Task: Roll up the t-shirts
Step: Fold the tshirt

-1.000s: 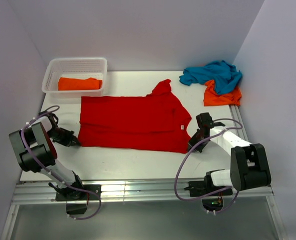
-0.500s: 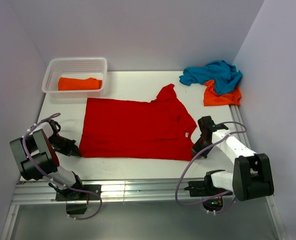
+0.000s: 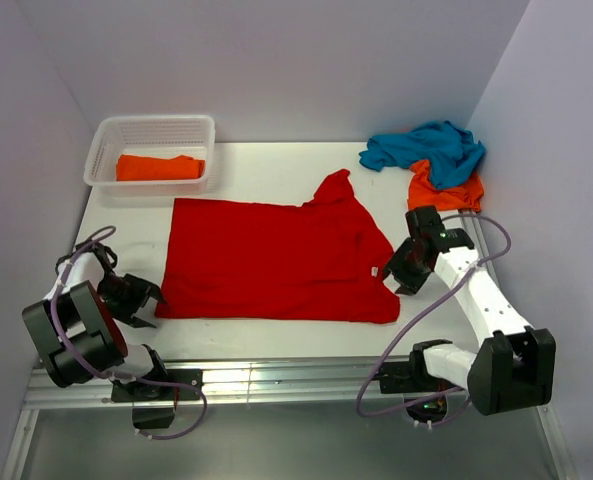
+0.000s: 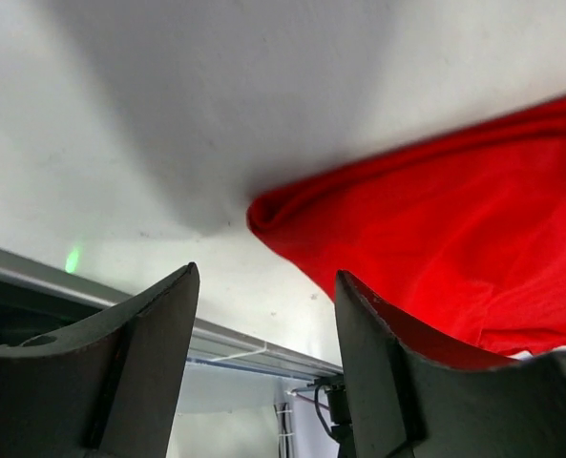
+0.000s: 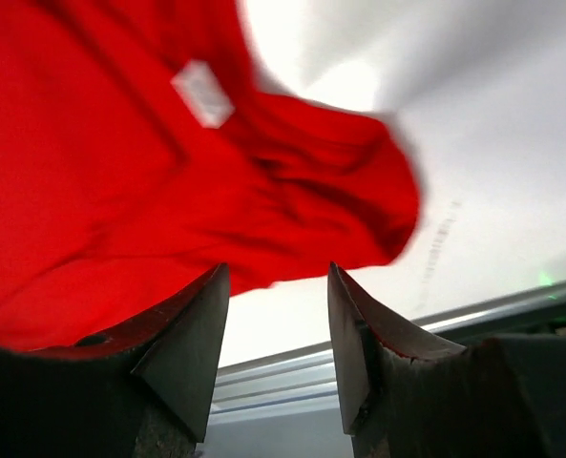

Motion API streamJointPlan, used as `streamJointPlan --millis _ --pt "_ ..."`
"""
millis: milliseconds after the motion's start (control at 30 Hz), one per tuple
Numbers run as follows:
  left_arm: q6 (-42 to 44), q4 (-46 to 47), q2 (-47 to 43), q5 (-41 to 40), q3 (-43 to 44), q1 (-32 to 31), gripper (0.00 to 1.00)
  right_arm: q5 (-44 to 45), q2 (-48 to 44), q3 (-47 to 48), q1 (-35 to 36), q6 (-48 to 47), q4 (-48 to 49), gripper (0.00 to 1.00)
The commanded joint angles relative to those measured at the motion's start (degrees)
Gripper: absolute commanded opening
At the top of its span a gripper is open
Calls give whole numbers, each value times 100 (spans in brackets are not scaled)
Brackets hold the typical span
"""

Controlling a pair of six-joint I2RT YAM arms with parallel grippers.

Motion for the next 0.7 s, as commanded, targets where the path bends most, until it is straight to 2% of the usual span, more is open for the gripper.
streamJointPlan --millis 0,67,200,267,367,667 --pt "144 -267 -347 8 435 -13 64 -222 87 543 0 133 92 53" --pt "135 -285 -348 -98 742 -214 64 -380 193 623 44 273 380 52" --pt "196 -48 -418 208 998 -601 62 -600 615 641 97 432 909 51" --pt "74 -39 -427 -1 1313 -1040 63 -661 791 597 132 494 1224 51" --pt "-40 101 -488 112 1761 -1585 66 -793 1081 466 167 564 1655 51" --pt "-911 1120 372 684 2729 -3659 66 -855 1933 141 404 766 2333 49"
